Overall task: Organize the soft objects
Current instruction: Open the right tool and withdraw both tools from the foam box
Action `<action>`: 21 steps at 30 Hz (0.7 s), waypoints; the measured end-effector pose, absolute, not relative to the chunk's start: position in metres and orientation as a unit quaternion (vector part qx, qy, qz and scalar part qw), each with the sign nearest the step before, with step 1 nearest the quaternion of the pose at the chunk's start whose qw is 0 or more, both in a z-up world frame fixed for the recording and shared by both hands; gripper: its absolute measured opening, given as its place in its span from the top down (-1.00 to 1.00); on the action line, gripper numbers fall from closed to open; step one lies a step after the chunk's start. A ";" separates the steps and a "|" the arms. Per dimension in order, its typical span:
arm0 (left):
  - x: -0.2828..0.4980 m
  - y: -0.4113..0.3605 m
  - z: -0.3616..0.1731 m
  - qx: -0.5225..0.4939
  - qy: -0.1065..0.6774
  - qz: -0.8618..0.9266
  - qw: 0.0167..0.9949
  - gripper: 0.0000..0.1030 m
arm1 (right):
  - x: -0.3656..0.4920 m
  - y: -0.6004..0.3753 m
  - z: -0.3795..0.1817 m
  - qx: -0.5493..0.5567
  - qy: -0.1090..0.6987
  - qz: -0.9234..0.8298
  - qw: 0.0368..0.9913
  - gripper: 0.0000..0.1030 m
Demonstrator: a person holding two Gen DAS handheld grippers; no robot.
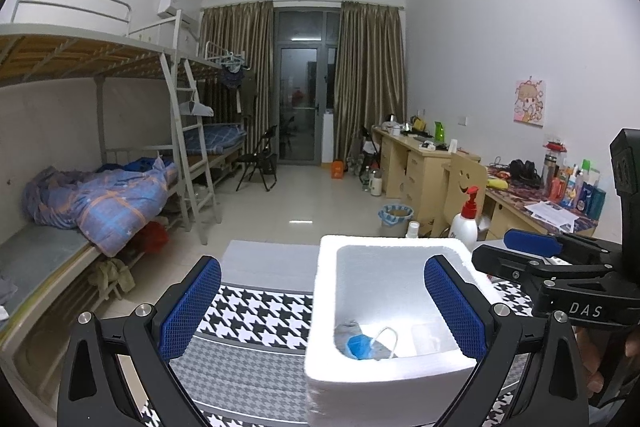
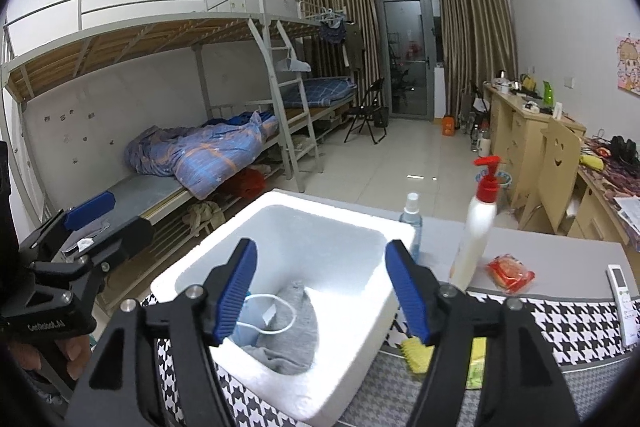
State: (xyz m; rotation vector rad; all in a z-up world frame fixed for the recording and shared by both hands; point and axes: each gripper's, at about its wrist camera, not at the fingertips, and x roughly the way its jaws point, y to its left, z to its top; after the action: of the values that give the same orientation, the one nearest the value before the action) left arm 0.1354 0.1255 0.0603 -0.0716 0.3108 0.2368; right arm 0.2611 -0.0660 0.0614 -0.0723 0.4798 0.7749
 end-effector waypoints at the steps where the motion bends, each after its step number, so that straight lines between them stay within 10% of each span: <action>1: 0.136 0.123 0.061 -0.035 0.154 0.116 0.981 -0.98 | 0.260 -0.069 0.061 -0.033 0.231 0.374 0.898 -0.38; 21: 0.144 0.084 0.069 -0.027 0.150 0.082 0.985 -0.98 | 0.256 -0.116 0.064 -0.024 0.207 0.345 0.915 -0.53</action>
State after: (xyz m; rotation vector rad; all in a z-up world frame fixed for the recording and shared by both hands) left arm 0.1445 0.0836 0.0694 -0.0544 0.3012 0.1641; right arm 0.2563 -0.1162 0.0644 -0.0484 0.4260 0.7105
